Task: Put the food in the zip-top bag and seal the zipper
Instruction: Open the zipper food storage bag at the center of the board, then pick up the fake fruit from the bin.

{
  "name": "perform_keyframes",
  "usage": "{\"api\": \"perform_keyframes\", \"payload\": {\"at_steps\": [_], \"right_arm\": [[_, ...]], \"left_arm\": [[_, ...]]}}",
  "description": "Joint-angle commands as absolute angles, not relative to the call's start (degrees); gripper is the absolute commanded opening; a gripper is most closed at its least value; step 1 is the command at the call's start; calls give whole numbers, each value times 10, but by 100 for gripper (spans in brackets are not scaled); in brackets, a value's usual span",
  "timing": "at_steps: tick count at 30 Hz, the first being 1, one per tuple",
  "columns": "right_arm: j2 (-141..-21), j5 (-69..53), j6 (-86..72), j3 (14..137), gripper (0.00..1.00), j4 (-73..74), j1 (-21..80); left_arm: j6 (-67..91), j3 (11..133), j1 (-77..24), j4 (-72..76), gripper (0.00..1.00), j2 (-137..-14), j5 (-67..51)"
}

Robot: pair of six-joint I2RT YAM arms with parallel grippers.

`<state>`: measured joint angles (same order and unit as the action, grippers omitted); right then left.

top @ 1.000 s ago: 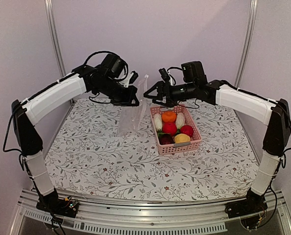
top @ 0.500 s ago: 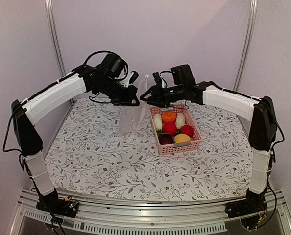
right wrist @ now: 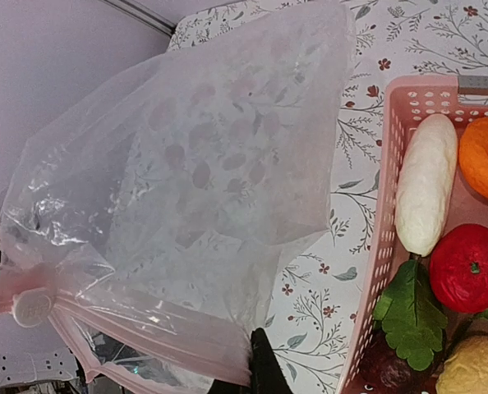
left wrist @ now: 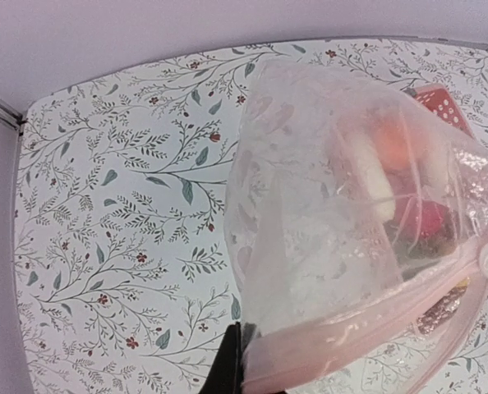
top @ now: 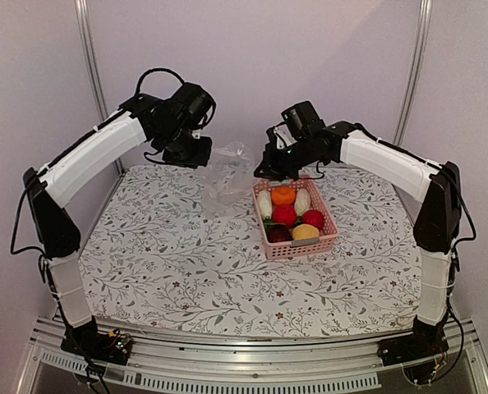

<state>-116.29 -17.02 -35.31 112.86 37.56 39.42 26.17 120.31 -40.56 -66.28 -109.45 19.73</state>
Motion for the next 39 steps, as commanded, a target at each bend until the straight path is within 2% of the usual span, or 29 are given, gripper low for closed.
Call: {"api": "perform_keyframes", "payload": {"at_steps": [1,4,7,10,12,14,18,31,39], "right_arm": [[-1130,-129,-349,1109,0,462,387],[-1131,-142,-343,1129,0,468,385],[-1130,-208,-325,1138,1,434,384],[-1111,-248,-302,1142,22,420,384],[-1090,-252,-295,1142,32,431,379],[-1070,-264,-297,1137,40,441,370],[-1029,-278,-302,1108,48,443,344],[-1099,-174,-219,1034,50,454,310],[-1187,-148,-197,1067,69,478,310]], "left_arm": [[262,1216,-428,-679,0,-1108,274],[261,1220,-435,-670,0,-1121,259],[258,1230,-438,-669,0,-1131,252],[251,1242,-438,-667,0,-1130,252],[248,1249,-437,-667,0,-1124,259],[245,1248,-435,-666,0,-1118,262],[242,1245,-436,-663,0,-1111,262],[228,1248,-435,-658,0,-1102,259],[221,1231,-436,-651,0,-1093,245]]}}
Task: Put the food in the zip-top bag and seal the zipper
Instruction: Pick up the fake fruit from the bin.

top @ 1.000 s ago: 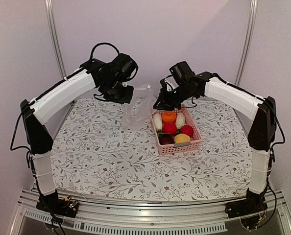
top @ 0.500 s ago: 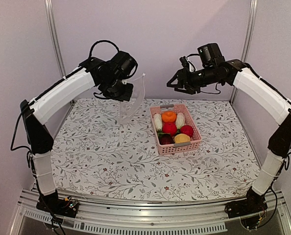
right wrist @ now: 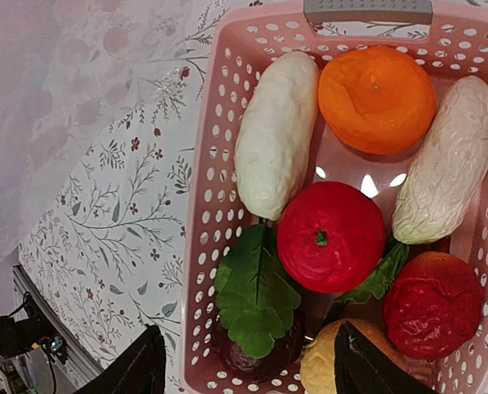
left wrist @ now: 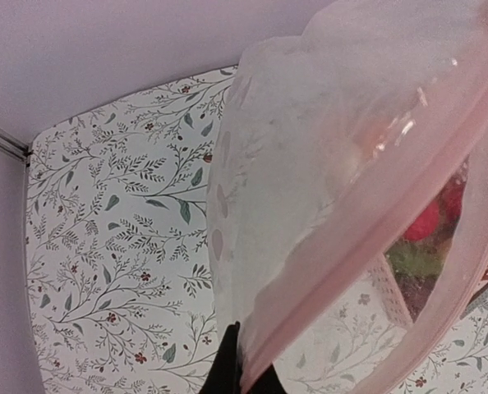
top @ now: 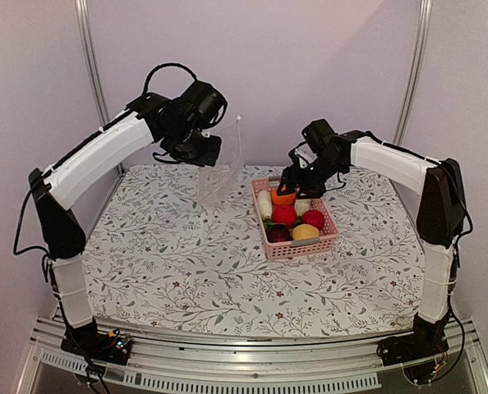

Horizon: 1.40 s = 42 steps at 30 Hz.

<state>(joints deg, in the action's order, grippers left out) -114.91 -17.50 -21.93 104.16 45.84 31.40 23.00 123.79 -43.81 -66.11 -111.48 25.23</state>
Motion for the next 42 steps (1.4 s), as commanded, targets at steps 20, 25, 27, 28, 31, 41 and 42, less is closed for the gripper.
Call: {"api": "perform_keyframes", "payload": {"at_steps": [20,25,27,28,31,41,42], "right_arm": [[-1328,-139,-189,1153,86,512,310],[-1342,-129,-191,1152,88,525,311],[-1341,-129,-191,1145,85,522,310],[-1340,-130,-191,1142,81,521,310],[-1329,-130,-194,1141,72,523,310],[-1141,-146,-195,1058,57,434,313],[-1111,-160,-195,1051,56,422,313]], "left_arm": [[227,1217,-436,-644,0,-1090,212],[225,1217,-436,-643,0,-1091,212],[226,1217,-436,-640,0,-1092,209],[227,1217,-436,-640,0,-1093,208],[226,1218,-436,-638,0,-1094,206],[236,1219,-432,-625,0,-1099,176],[238,1219,-431,-622,0,-1100,171]]}}
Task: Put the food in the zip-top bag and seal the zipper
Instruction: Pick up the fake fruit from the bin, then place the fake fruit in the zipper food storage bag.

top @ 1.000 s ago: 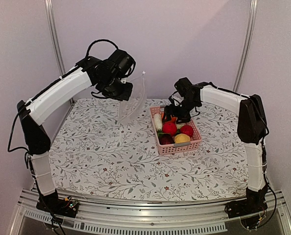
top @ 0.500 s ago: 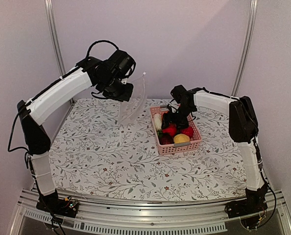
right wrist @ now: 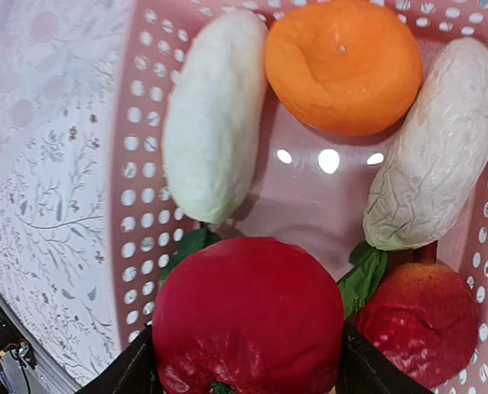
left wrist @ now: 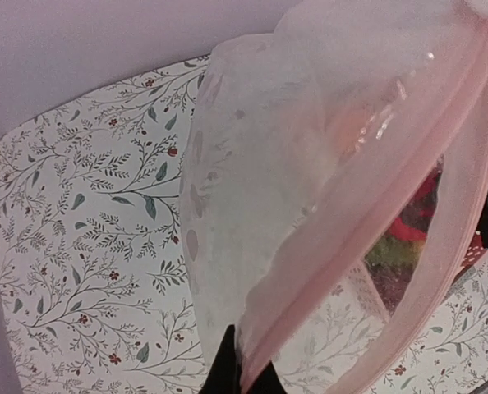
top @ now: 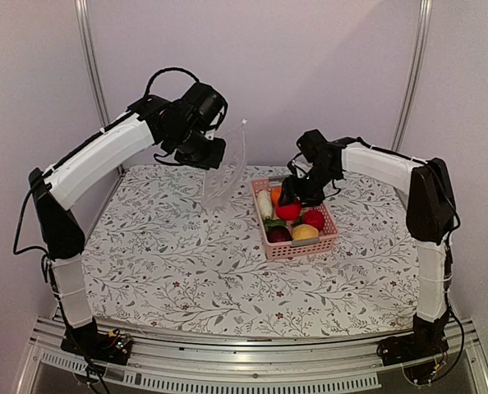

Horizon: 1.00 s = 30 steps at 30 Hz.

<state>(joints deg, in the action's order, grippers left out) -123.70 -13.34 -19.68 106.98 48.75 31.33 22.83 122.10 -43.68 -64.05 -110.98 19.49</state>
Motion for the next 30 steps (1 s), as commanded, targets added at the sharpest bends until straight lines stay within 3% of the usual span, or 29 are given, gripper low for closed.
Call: {"api": "perform_keyframes", "payload": {"at_steps": [1,12,30], "right_arm": [[-1095,-180,-195,1043,55,404,315],[-962,-313,-250,1013,52,216,371],[-1013,-355,-270,1011,55,134,393]], "left_arm": [[240,1220,-431,-619,0,-1101,166],[262,1242,-423,-597,0,-1121,114],[254,1234,-423,-557,0,-1097,64]]}}
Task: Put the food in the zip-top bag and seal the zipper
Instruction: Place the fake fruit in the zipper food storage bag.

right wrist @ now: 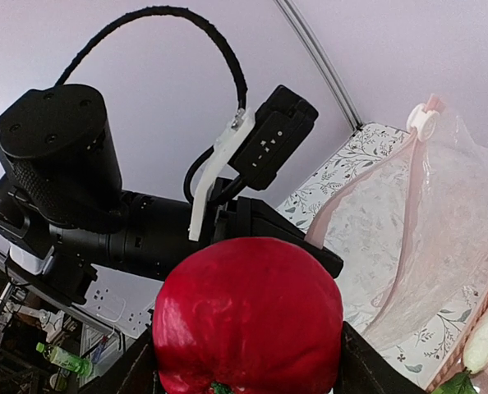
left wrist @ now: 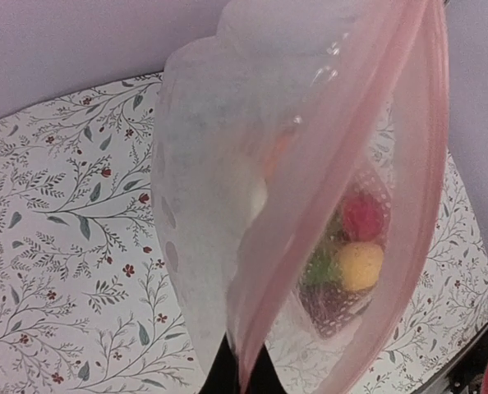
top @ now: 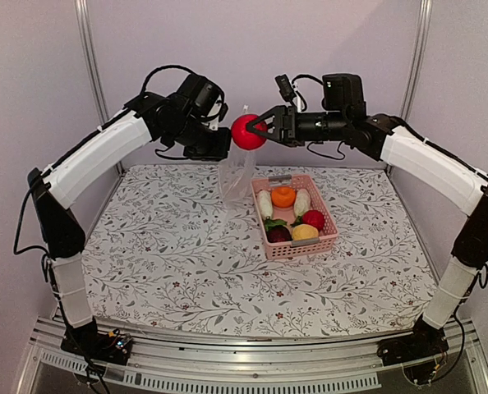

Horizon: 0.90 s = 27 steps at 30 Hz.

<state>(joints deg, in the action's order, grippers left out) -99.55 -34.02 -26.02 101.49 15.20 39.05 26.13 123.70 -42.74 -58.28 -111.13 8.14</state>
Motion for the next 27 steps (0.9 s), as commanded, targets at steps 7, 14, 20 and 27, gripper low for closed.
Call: {"api": "perform_keyframes", "payload": {"at_steps": [7,14,20,27], "right_arm": [[-1034,-296,-261,1026,55,192,393],[-1043,-262,-258,1032,56,225,393],[-1051,-217,-255,1061,59,267,396],[-1089,-172,-260,1135,70,337,401]], "left_arm": [[253,1207,-423,-536,0,-1078,63],[252,1205,-423,-533,0,-1082,50],[253,1207,-423,-529,0,-1087,39],[260,1208,-422,-523,0,-1096,22]]}}
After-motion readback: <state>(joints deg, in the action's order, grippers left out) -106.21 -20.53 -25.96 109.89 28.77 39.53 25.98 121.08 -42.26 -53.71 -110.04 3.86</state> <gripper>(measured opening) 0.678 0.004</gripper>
